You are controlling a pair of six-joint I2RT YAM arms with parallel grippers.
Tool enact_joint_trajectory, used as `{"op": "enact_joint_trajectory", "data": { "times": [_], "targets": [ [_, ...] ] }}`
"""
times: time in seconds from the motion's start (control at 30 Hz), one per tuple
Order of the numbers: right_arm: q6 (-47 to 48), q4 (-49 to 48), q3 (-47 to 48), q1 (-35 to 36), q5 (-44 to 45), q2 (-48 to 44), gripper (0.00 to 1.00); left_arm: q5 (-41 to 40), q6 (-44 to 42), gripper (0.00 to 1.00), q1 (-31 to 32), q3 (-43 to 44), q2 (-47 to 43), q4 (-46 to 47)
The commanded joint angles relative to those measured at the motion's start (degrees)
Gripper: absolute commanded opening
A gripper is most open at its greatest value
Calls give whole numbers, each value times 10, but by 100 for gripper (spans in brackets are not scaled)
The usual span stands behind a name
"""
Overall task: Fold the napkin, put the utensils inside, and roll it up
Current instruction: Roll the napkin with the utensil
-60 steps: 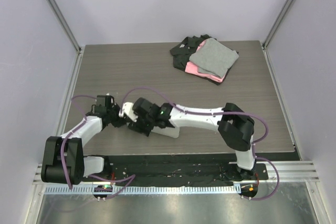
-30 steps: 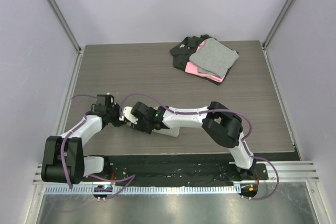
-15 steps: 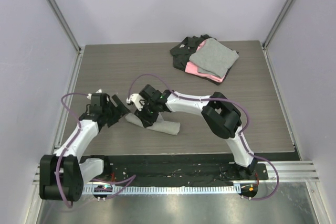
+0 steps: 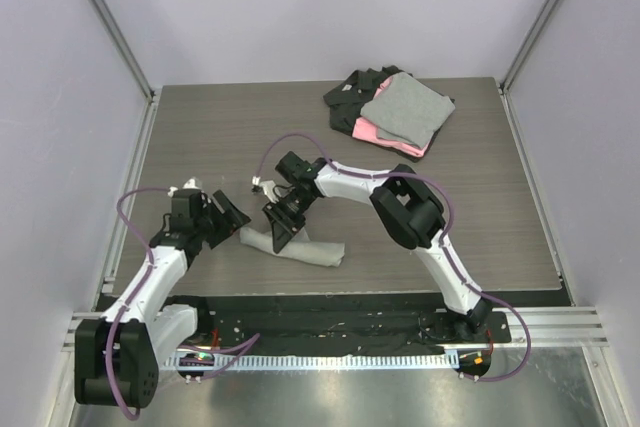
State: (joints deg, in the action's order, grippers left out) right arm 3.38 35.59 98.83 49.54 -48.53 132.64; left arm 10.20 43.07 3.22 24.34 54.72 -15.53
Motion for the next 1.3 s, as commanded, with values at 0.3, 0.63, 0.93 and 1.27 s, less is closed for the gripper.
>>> {"op": "enact_joint_trajectory", "data": {
  "times": [0.3,0.63,0.93,1.27],
  "targets": [
    [-28,66,19,-21,-32,65,34,82,11,50,-2,-31,47,114],
    [-33,68,40,-32,-23,71,36,102,19,11,-1,-48,85,153],
    [-60,62,65,-42,71,-25,56,95,7,0,-2,-3,155,116],
    [-14,-132,-123,9,301,-238,64,83,1,0,-3,45,198,45]
  ]
}}
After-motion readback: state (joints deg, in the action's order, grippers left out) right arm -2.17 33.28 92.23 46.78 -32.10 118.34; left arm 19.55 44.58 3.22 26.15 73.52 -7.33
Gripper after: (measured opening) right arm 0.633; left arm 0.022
